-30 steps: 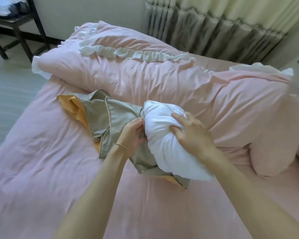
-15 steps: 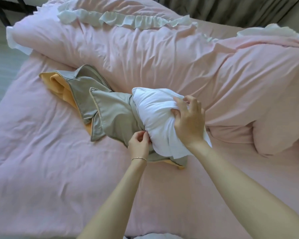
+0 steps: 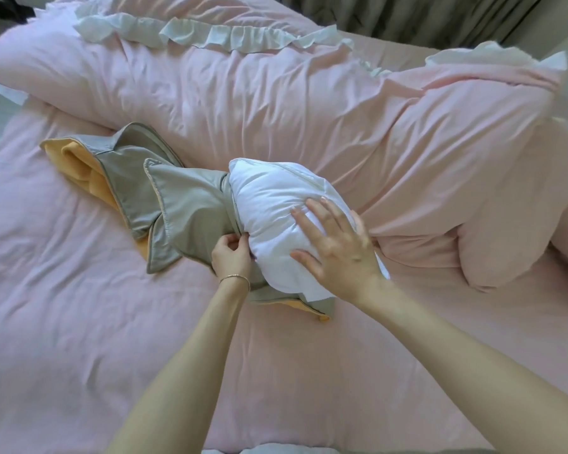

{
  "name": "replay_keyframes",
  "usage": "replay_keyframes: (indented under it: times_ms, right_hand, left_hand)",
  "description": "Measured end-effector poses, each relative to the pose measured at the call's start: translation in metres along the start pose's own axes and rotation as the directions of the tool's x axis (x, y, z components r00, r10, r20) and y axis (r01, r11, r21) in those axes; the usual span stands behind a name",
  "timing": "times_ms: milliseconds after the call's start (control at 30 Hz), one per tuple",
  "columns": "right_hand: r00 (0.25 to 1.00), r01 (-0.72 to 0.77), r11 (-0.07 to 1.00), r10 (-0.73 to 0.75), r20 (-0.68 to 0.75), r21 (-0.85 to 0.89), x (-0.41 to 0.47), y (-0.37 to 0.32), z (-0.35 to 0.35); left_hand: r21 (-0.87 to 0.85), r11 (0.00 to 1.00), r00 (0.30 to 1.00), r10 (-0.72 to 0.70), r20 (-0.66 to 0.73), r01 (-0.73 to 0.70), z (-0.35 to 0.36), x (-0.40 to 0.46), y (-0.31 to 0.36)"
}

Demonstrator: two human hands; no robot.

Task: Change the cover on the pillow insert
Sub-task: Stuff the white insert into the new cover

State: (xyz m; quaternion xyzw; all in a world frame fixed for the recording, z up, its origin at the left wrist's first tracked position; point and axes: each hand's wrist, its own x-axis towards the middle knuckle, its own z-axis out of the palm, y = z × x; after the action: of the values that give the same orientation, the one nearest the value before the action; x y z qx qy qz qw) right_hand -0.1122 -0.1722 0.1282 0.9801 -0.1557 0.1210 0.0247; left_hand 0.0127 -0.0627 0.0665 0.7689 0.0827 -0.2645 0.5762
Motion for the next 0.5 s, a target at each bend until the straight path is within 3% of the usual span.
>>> replay_keyframes:
  times_ms: [133, 233, 333, 400, 500]
  right_hand:
    - [0.994, 0.010, 1.000, -0.012, -0.111, -0.021, 0.017, -0.009, 0.000]
    - [0.986, 0.125, 0.992, -0.123, -0.112, 0.014, 0.028, -0.033, 0.008]
    - [0.957, 0.282, 0.949, -0.289, 0.031, 0.138, 0.036, -0.059, 0.028]
    - [0.900, 0.370, 0.896, -0.411, 0.146, 0.244, 0.044, -0.081, 0.043]
    - [0.812, 0.388, 0.841, -0.506, 0.292, 0.377, 0.056, -0.119, 0.064]
  left_hand:
    - [-0.287, 0.948, 0.973, -0.073, 0.218, 0.135, -0.024, -0.013, -0.005]
    - [-0.378, 0.916, 0.974, -0.056, 0.219, 0.137, -0.052, -0.022, -0.005]
    - [-0.396, 0.909, 0.986, -0.082, 0.142, 0.133, -0.083, -0.024, -0.013]
    - [-0.409, 0.901, 0.989, -0.117, 0.092, 0.145, -0.105, -0.023, -0.025]
    - [-0.395, 0.906, 0.987, -0.161, 0.015, 0.154, -0.135, -0.020, -0.041]
